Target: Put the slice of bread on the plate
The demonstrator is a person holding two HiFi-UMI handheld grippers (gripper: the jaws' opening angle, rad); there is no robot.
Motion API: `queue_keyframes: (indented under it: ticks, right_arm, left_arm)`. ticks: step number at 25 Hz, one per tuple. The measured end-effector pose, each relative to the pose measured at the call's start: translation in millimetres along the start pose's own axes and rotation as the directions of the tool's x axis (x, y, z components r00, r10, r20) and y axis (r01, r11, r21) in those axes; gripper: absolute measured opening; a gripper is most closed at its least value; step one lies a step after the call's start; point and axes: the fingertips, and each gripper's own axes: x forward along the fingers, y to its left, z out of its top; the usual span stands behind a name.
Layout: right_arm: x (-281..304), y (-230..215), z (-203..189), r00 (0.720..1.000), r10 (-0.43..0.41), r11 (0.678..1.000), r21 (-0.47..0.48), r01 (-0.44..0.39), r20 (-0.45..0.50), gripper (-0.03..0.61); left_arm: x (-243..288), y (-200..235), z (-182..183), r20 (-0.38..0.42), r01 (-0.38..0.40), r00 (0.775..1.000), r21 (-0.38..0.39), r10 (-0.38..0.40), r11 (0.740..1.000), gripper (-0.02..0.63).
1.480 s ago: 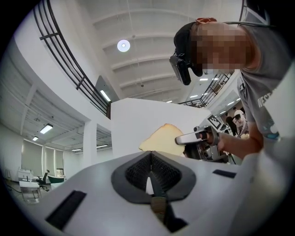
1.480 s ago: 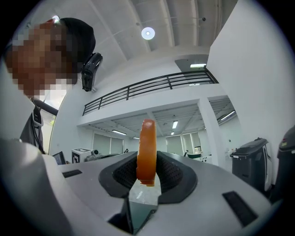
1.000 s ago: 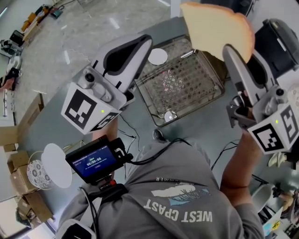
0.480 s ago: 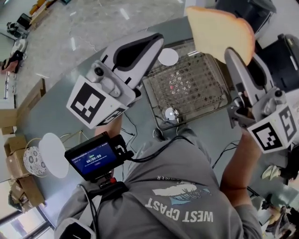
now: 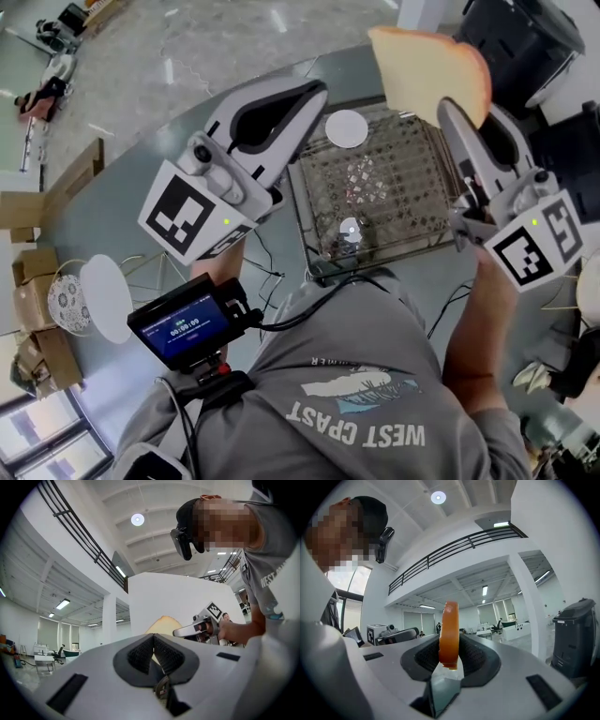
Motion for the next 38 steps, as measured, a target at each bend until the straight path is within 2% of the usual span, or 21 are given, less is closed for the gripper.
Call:
queue_keyframes:
  ticks: [8,15,21,25,31,38]
  right_arm:
    - [44.3,-67.5,-50.1,0.997,0.026,0.998,0.062,-0.021,-0.078,0.097]
    - [87.5,-127.4,-125.5,0.980,-0.001,0.993,0.113,0.024,-0.197,0.097]
    - [107.0,-162.2,-187.8,0.963,0.005,0.988,0.149,0.036,-0.271,0.097]
    - [121.7,-185.3,-230.6,0.948,0.006,0.990,0.136,0.039,-0.317,0.097]
    - [158.6,-210.9,-295.3,0.914,0.011,0.995,0.096,0.031,-0.405,0.097]
    - [196.7,-227.2,-395.3,0.841,0.020,0.999,0.050,0.008,-0.540,0.097]
  left_arm:
    - [10.5,24.9,-40.4,-0.079,-0.082,0.994,-0.039,0.078,0.996,0.008]
    - [3.8,45.1,-74.2,-0.150,-0.156,0.979,-0.087,0.141,0.984,0.008]
    - [-3.9,39.6,-99.4,-0.201,-0.214,0.961,-0.112,0.188,0.970,0.008]
    - [-12.5,36.2,-117.2,-0.236,-0.261,0.945,-0.125,0.227,0.957,0.008]
    - [-28.8,36.7,-133.3,-0.291,-0.324,0.917,-0.144,0.273,0.935,0.008]
    - [-48.4,33.6,-152.5,-0.361,-0.380,0.880,-0.149,0.308,0.913,0.008]
